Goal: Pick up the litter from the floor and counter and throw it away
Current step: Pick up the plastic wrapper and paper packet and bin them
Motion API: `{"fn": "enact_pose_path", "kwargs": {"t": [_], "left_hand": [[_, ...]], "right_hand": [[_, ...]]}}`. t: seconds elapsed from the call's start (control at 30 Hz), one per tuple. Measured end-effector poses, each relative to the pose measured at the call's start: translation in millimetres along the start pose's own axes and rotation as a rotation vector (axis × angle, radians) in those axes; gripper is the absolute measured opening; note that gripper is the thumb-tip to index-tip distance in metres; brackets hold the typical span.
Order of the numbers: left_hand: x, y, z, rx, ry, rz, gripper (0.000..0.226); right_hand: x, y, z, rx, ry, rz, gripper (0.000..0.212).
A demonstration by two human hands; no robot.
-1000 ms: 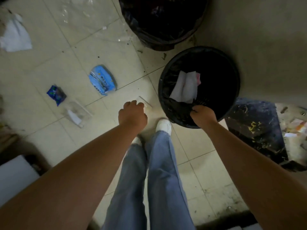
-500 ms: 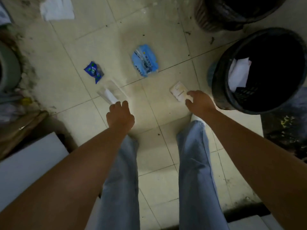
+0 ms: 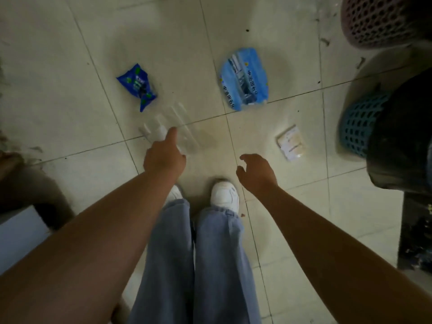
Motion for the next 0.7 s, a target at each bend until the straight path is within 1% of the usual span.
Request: {"fn": "enact_pose_path", "kwargs": {"t": [0.07, 0.1, 0.2, 0.27, 0.3, 0.37, 0.47, 0.53, 0.57, 0.63, 0.7], "left_hand": [[10, 28, 34, 0.037, 0.022, -0.013, 0.068], [20, 40, 47, 0.036, 0.036, -0.053, 0.066], [48, 70, 70, -0.05, 0.012, -0.165, 0.049], [55, 84, 75, -0.114, 0.037, -0.146, 0.042], [56, 88, 74, -0.146, 0.059, -0.118, 0.042], [54, 88, 73, -0.179, 0.057, -0.106, 0.052], [57, 84, 80, -0.146, -0.11, -0.254, 0.084], [56, 88, 89, -0.132, -0.216, -0.307, 0.092], [56, 91, 90, -0.17, -0.258, -0.303, 0.09], [49, 96, 87, -0.271, -0.318, -0.264, 0.076], [37, 96, 85, -0.291, -0.292, -0.192, 0.063]], "right_hand": [[10, 32, 10, -0.05, -0.003, -0.022, 0.045], [13, 46, 15, -0.082, -0.014, -0.03, 0.045], [15, 82, 27, -0.184, -0.107, -0.074, 0.046], [9, 99, 32, -0.219, -0.126, -0.082, 0.048], [5, 106, 33, -0.234, -0.116, -0.075, 0.049], [-8, 113, 31, -0.25, -0.076, -0.038, 0.05], [-34, 121, 27, -0.28, -0.01, 0.027, 0.05], [-48, 124, 24, -0.311, -0.001, 0.041, 0.05], [-52, 125, 24, -0.328, 0.007, 0.037, 0.05], [-58, 125, 23, -0.36, 0.031, 0.021, 0.048], [-61, 125, 25, -0.378, 0.038, 0.007, 0.047]]}}
Point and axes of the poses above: each hand's wrist, its own y-axis towards the middle knuckle, its own z-axis out of the palm, x = y × z, the point moved 8 cm from there along y, towards the middle knuckle, and after that the axes turned 8 degrees about z, right-handed, at the moved point
